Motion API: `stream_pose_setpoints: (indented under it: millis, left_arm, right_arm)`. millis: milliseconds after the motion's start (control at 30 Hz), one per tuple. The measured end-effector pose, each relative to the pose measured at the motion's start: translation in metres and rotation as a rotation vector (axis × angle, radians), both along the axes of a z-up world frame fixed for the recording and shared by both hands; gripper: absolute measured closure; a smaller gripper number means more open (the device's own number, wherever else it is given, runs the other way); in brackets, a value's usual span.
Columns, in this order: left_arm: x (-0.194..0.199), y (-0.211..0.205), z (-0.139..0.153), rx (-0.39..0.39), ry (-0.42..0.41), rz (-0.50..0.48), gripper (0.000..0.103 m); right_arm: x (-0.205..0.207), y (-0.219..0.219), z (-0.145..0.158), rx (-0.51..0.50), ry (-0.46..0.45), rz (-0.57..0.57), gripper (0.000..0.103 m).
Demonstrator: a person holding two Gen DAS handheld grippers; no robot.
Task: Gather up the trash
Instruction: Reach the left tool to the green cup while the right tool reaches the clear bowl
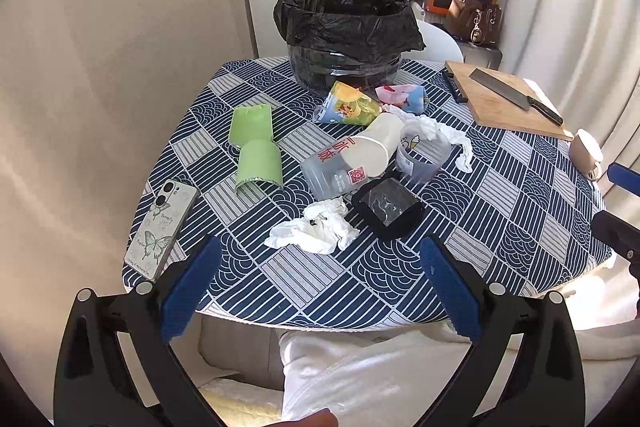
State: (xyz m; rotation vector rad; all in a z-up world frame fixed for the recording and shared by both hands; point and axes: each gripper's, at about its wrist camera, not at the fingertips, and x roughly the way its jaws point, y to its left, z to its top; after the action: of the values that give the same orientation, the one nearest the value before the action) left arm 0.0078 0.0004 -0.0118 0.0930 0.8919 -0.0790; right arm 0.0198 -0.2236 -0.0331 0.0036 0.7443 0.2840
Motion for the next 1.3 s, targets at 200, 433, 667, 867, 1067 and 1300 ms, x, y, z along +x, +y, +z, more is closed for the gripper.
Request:
stream_pose_setpoints:
  millis: [200,433,667,867,1067,1300]
  left_arm:
    - [0.008,0.006,-0.007,0.002,0.043,0.022,0.006]
    - [0.023,0.030,-0.021,-0.097,0.146,0.099,0.006]
    - [0.048,0.060,-0.031,-0.066,0.182,0.214,0.006]
    - [0.082,0.079,-0.036,-0.039,0.204,0.248,0.006]
    - [0.117,0.088,-0.047,-0.007,0.221,0.250,0.006]
    - [0.153,0.089,-0.069,0.005,0.289,0.236,0.006]
  right_arm:
    - [0.006,0.002,-0.005,-0.042,0.000,0.025,0.008]
    - [0.022,0.006,-0.007,-0.035,0.005,0.048,0.008]
    - [0.052,0.011,-0.009,-0.032,0.018,0.072,0.008]
    - [0.085,0.013,-0.015,-0.054,0.047,0.071,0.008]
    - [0.121,0.017,-0.026,-0.078,0.095,0.095,0.008]
    - [0.160,0.029,-0.046,-0.079,0.163,0.139,0.008]
